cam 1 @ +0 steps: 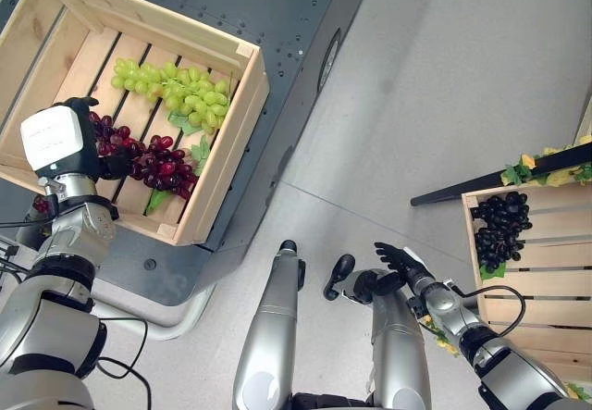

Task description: Pick up the fruits from the basket on one side to the basket on the other side

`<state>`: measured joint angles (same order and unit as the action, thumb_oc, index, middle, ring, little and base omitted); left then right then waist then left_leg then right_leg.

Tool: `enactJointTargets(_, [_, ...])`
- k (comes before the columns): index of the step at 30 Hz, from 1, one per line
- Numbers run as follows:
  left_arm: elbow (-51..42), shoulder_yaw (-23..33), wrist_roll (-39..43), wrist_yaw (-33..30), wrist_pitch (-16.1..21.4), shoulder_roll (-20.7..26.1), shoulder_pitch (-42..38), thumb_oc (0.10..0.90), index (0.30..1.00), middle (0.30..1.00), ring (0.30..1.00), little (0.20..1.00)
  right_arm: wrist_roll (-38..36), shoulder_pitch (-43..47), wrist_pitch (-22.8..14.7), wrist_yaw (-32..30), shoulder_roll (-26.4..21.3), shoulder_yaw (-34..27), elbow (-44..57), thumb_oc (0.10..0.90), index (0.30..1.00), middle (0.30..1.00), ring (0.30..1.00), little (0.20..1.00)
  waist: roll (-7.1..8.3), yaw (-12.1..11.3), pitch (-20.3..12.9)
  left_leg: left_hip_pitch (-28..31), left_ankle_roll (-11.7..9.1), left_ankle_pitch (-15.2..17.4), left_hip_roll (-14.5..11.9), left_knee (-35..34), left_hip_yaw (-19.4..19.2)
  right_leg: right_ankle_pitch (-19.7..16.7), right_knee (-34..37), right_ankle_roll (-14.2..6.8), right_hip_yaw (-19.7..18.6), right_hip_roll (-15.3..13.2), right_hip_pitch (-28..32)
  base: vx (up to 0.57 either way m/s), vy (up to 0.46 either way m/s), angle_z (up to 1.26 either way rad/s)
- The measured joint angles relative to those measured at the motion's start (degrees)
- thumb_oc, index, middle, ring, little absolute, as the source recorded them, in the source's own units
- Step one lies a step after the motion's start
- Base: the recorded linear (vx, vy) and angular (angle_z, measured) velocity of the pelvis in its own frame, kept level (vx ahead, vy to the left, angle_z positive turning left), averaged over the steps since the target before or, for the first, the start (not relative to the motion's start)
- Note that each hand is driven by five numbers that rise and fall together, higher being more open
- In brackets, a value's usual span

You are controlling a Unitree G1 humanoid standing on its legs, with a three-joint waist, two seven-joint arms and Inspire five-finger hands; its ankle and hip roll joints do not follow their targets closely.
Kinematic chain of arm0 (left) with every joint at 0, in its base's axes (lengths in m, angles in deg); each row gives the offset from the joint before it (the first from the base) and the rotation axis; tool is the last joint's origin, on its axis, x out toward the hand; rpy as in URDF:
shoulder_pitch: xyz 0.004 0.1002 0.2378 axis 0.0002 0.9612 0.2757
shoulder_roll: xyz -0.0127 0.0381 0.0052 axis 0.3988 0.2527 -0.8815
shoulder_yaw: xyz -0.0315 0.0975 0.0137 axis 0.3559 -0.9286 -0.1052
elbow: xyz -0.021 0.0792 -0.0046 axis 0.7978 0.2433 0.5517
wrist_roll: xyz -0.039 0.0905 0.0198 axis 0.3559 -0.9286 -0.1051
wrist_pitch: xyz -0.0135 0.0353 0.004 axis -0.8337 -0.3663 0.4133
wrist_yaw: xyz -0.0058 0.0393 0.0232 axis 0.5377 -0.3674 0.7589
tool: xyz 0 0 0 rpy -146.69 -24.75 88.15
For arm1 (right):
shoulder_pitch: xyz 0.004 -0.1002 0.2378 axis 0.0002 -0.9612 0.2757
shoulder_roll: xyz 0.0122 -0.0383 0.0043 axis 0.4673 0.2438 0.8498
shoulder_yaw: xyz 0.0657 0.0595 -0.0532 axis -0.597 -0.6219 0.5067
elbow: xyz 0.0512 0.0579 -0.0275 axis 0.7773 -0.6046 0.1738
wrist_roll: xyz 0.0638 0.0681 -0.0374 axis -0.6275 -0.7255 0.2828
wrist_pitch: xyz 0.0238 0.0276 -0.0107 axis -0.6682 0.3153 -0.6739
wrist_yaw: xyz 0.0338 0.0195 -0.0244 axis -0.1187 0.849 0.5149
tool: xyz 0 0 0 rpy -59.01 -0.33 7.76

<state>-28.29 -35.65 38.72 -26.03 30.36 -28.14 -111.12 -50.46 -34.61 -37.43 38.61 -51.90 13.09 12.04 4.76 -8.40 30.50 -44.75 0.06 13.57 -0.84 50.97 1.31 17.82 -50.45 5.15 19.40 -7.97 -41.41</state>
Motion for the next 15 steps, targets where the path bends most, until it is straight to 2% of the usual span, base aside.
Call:
enactJointTargets(3, [0.1, -1.7, -2.4, 0.0, 0.1, 0.9, -0.5, 0.800, 0.900, 0.900, 0.900, 0.900, 0.0, 0.3, 0.0, 0.0, 0.0, 0.1, -0.1, 0.800, 0.900, 0.900, 0.900, 0.900, 0.27, 0.1, 0.0, -0.1, 0.0, 0.0, -0.1, 0.1, 0.1, 0.0, 0.1, -0.1, 0.1, 0.1, 0.0, 0.00, 0.000, 0.00])
enactJointTargets(6, [-0.9, -1.8, -4.6, 0.2, 1.7, 1.7, -0.4, 0.800, 0.900, 0.900, 0.900, 0.900, 0.0, 0.1, 0.0, 0.0, 0.0, 0.1, -0.1, 0.800, 0.900, 0.900, 0.900, 0.900, 0.71, 0.1, 0.0, -0.1, 0.0, 0.0, -0.1, 0.1, 0.1, 0.0, 0.1, -0.1, 0.1, 0.1, 0.0, 0.00, 0.000, 0.00])
enactJointTargets(15, [-6.1, -3.3, -8.0, 3.1, 10.3, 6.2, 2.6, 0.800, 0.900, 0.900, 0.900, 0.900, 0.1, -1.0, 0.0, 0.0, 0.0, -0.3, -0.1, 0.800, 0.900, 0.900, 0.900, 0.900, 1.17, -0.2, 0.0, -0.6, 0.3, 0.1, 0.0, 0.1, 0.0, 0.0, 0.4, -0.1, 0.2, 0.0, -0.1, 0.00, 0.004, 0.01])
